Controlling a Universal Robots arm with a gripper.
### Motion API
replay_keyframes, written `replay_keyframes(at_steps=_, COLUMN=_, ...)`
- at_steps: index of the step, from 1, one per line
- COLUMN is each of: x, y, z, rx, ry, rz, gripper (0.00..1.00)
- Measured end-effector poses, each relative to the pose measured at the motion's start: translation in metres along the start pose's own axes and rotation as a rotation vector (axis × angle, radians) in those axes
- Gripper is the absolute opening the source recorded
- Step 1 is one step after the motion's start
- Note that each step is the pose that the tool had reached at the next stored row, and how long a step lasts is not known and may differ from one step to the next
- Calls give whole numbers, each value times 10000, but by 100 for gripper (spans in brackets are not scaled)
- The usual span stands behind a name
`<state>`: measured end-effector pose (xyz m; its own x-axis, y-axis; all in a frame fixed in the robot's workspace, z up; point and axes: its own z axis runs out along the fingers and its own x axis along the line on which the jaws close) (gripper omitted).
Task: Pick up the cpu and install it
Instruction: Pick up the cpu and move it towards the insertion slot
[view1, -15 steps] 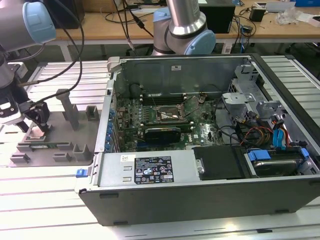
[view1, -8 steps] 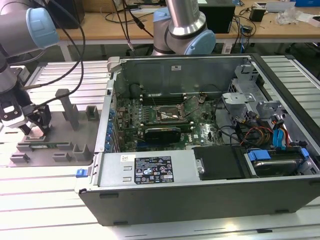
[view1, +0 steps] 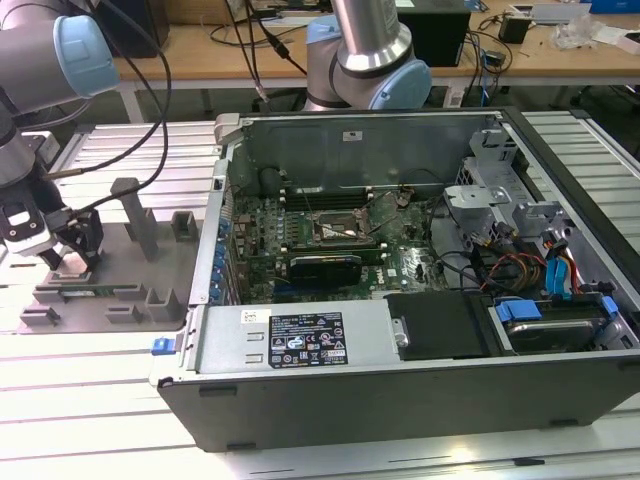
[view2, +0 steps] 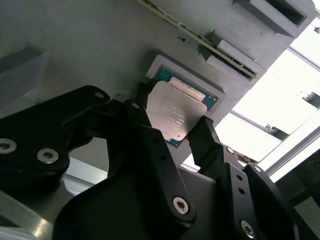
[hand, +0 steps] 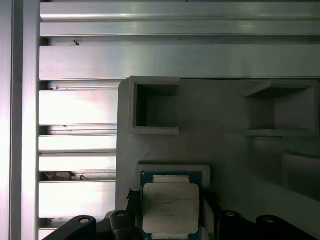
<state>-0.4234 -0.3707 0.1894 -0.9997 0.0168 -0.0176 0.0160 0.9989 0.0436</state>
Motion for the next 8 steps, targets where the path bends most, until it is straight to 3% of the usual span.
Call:
replay_keyframes(at_steps=2, x=0, y=0, z=0, rx=0, ry=0, rz=0, gripper=54)
replay_keyframes(at_steps=8, x=-2, y=2, z=-24, rx=-3, ry=-6, rz=-1, gripper=54)
